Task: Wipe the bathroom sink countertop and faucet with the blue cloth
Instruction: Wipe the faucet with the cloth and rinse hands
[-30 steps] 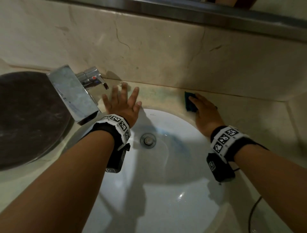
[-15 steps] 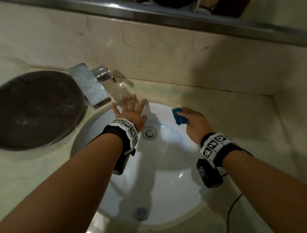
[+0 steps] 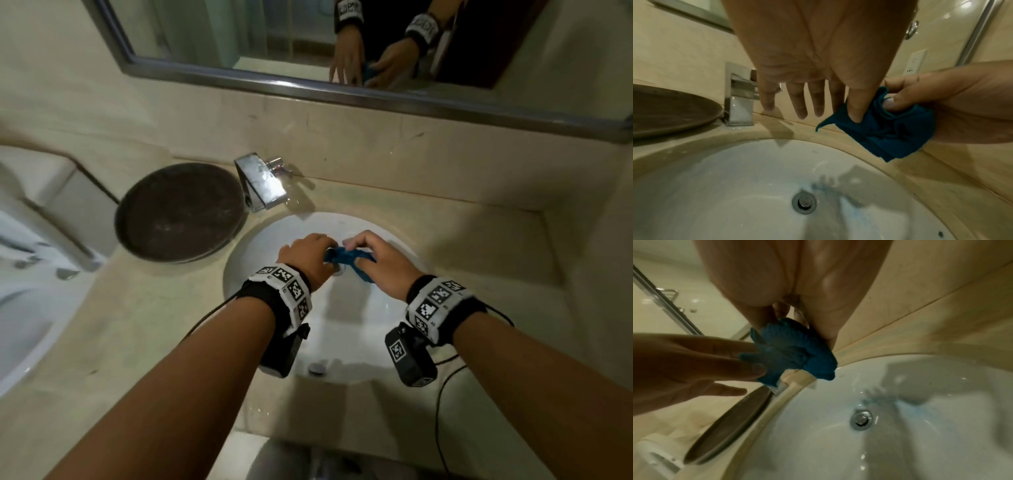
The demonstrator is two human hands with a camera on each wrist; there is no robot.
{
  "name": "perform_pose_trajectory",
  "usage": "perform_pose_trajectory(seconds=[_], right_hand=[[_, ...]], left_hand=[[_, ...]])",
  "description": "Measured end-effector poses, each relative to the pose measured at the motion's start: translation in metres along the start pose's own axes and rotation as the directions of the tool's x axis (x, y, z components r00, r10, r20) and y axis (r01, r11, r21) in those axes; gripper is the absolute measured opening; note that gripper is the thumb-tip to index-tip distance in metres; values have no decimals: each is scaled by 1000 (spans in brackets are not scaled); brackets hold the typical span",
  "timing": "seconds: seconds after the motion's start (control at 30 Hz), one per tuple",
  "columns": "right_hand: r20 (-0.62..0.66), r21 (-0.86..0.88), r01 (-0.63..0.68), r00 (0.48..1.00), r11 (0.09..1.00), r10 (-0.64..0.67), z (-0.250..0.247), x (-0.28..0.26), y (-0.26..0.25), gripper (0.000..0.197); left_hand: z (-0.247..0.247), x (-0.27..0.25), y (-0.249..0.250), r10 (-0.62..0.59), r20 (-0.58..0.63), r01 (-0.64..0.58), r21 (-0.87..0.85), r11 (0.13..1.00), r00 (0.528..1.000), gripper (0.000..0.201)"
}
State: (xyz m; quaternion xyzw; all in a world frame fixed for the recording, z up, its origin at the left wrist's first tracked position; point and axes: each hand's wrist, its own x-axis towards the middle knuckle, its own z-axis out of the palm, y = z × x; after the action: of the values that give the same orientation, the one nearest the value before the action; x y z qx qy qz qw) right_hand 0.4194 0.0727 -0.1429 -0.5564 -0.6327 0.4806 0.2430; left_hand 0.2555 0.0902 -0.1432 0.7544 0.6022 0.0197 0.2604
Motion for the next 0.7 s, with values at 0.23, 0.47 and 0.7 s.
perform_pose_trajectory(seconds=[0.23,0.47,0.7], right_hand=[[-106,-27,20,994,999,-23,18,-6,-48,32],[-204,-153,-39,979,988,7,43,4,-83,20],[-416,-21,-156,899,988,133,40,11,-102,11]], left_hand=[[-43,-32,-23,-10,-96,4,-63,998,995,18],[-79,-54,-73,37,-151,-72,-234,970,988,14],[-98,-59,-102,73,-180,-120,-266,956,981,10]])
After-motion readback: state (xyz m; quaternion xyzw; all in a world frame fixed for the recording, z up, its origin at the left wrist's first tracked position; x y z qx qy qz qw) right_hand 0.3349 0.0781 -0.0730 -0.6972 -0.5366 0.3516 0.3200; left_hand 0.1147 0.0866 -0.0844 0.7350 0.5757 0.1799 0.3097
